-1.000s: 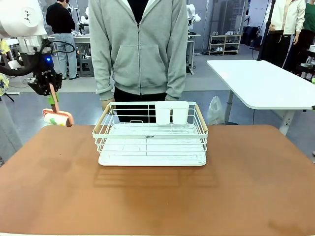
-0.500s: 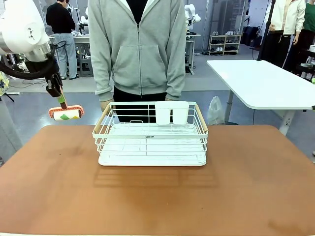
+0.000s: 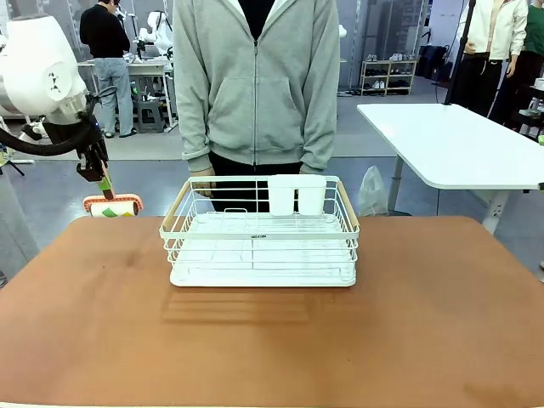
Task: Clean the table.
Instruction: Place the Lint Roller down when the Dish drying rack is positioned in the middle of the table.
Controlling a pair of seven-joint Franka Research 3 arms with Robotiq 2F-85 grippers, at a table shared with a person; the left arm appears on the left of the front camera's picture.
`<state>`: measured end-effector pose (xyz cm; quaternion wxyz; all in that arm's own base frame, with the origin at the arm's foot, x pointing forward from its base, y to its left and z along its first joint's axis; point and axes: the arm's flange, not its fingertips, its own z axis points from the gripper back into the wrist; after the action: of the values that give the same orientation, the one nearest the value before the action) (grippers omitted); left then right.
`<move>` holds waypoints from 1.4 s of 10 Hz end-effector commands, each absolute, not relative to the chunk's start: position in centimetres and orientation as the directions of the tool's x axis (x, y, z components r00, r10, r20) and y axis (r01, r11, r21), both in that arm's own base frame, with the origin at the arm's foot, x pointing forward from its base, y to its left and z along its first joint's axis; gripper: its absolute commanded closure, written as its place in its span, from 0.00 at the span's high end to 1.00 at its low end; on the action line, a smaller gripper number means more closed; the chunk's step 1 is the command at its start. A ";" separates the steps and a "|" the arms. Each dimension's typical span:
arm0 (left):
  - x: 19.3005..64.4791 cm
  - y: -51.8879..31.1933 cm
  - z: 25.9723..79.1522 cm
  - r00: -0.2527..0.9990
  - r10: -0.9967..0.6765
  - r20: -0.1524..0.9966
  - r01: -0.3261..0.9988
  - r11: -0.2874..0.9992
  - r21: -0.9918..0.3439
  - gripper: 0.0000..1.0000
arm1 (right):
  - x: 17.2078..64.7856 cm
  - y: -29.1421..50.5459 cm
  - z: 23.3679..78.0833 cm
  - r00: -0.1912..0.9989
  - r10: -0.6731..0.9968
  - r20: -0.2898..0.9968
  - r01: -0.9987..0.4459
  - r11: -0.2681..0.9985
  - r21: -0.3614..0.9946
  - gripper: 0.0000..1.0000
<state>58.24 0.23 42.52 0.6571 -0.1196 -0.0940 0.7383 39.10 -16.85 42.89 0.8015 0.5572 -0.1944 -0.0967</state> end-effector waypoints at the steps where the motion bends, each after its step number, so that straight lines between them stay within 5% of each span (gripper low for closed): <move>1: 57.5 1.0 40.5 -0.064 0.993 -0.101 -0.937 -0.094 -0.335 0.21 | 39.0 -16.8 43.1 0.905 -0.371 0.209 -0.071 0.353 0.933 1.00; 14: 55.7 -0.5 34.7 0.093 0.989 -0.111 -0.953 0.056 -0.296 0.21 | 39.0 -16.8 43.1 0.905 -0.371 0.209 -0.071 0.353 0.933 1.00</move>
<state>56.15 -0.69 35.02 0.7176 -0.1371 -0.0522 0.6808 39.10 -16.85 42.89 0.8015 0.5572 -0.1944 -0.0967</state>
